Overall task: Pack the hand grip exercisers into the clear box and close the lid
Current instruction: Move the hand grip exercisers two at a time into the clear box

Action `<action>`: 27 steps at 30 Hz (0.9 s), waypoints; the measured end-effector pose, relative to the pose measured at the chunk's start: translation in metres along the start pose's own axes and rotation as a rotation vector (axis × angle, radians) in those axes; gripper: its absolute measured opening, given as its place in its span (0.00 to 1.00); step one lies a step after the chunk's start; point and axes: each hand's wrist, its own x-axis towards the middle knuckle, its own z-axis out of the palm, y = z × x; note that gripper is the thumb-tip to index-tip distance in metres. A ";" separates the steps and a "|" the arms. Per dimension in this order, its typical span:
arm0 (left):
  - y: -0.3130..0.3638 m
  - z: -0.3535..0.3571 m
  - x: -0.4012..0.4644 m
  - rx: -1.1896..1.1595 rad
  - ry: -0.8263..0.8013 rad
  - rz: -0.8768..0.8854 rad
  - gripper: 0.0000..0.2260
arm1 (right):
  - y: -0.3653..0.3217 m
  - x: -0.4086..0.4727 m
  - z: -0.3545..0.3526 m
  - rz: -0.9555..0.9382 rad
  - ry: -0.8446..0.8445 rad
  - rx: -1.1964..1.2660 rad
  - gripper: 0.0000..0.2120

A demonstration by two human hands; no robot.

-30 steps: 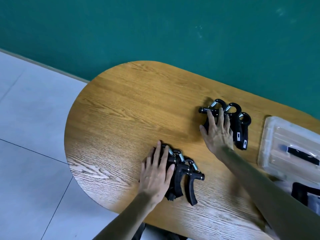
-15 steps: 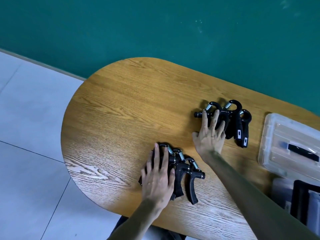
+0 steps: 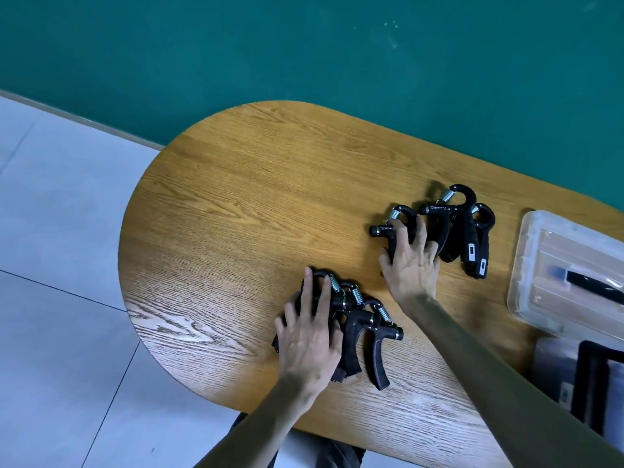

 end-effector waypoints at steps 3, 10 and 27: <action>-0.004 0.003 0.004 -0.009 0.042 0.004 0.38 | -0.004 -0.002 -0.008 0.019 -0.022 0.040 0.40; -0.009 0.002 0.005 -0.051 0.016 0.002 0.32 | -0.006 -0.023 -0.006 0.079 -0.106 0.230 0.44; 0.047 -0.043 0.010 -0.074 0.270 -0.071 0.30 | 0.050 -0.067 -0.081 -0.170 0.009 0.288 0.39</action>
